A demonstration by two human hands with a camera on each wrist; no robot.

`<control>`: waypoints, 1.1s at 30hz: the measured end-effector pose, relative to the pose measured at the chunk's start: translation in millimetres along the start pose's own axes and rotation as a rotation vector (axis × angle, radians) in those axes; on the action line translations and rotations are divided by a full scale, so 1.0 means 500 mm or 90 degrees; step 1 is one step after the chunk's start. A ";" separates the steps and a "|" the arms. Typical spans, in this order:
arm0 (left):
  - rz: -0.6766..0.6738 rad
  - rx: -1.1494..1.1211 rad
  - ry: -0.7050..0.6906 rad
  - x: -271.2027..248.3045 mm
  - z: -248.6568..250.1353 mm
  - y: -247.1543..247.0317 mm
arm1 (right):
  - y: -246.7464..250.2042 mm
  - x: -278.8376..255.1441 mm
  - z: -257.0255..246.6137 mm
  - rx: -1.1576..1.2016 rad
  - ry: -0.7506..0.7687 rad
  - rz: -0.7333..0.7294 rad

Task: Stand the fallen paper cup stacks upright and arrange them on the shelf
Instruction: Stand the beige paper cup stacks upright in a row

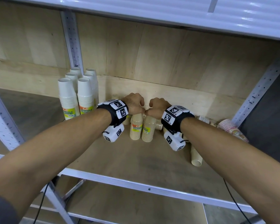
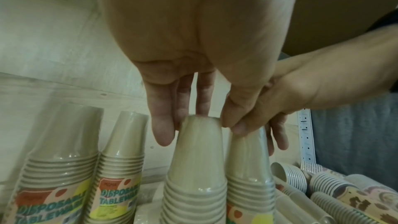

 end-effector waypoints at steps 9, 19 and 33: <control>-0.038 -0.002 -0.014 0.001 0.013 0.000 | -0.008 0.014 -0.005 0.009 -0.012 -0.017; -0.043 0.042 0.009 -0.004 -0.005 0.041 | 0.000 0.031 -0.036 0.009 0.021 -0.038; 0.043 0.100 0.126 -0.038 -0.107 0.102 | -0.022 0.069 -0.176 0.013 0.133 -0.028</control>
Point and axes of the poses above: each hand's wrist, its own x-axis towards the middle knuckle, its own y-axis out of the back of the hand, z = x × y, the point moved 6 cm from there along x, towards the middle knuckle, and after that the axes turned 2 degrees about -x, right-handed, at the moved point
